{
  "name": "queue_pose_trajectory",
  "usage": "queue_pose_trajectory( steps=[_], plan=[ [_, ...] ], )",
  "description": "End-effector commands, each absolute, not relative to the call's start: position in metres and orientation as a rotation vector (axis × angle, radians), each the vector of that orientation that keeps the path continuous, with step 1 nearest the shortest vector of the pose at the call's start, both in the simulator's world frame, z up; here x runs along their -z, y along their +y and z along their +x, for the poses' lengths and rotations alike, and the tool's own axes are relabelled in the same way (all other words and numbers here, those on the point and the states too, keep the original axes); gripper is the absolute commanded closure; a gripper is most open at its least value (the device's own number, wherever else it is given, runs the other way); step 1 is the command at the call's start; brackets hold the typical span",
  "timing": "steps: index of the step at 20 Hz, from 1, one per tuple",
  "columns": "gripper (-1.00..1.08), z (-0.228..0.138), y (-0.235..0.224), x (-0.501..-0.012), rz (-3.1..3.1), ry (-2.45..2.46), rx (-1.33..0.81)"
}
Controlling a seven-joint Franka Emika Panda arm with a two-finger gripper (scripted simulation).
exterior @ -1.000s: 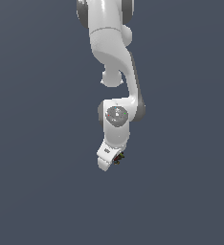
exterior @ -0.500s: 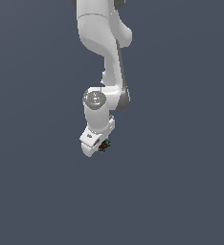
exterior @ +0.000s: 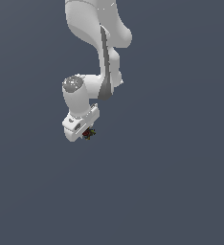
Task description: Pick up the object and move it to a goal position.
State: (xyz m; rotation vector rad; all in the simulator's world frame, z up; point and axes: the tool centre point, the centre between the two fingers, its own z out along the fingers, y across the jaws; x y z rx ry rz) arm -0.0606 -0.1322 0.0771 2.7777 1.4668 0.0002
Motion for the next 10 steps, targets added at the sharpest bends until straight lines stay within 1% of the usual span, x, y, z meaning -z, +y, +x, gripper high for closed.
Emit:
queue_pose_trajectory(
  steps=[1, 5, 10],
  plan=[
    [1.08, -0.073, -0.148, -0.082, 2.776, 1.468, -0.002],
    [1.08, -0.086, -0.167, -0.087, 2.776, 1.469, -0.001],
    [1.08, -0.093, -0.178, -0.089, 2.777, 1.469, 0.0]
  ],
)
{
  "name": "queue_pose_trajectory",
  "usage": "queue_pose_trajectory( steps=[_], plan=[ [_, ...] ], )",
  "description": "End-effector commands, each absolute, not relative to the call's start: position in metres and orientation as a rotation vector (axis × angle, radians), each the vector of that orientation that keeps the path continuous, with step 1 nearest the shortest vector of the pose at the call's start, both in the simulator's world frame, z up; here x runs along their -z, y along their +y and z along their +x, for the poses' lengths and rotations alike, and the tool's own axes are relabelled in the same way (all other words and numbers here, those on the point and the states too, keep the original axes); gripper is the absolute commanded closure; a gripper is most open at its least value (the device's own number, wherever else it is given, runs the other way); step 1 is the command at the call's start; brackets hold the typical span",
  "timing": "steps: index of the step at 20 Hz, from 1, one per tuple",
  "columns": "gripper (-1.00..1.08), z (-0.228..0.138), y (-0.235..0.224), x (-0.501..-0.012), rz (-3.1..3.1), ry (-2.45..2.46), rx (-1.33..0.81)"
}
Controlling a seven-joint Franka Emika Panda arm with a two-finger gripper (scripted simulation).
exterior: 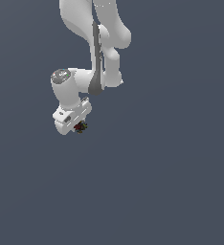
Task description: Pick up the object and move it to a goal position.
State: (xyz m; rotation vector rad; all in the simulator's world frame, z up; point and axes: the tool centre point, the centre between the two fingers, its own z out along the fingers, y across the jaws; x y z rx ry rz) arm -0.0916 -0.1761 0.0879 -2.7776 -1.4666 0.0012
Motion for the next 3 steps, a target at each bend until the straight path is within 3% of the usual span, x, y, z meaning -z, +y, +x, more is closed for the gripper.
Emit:
queue_pose_trajectory(
  steps=[1, 3],
  plan=[
    [1.08, -0.093, -0.1792, -0.0894, -2.777, -1.469, 0.0],
    [1.08, -0.0926, -0.1793, -0.0894, -2.777, -1.469, 0.0]
  ],
)
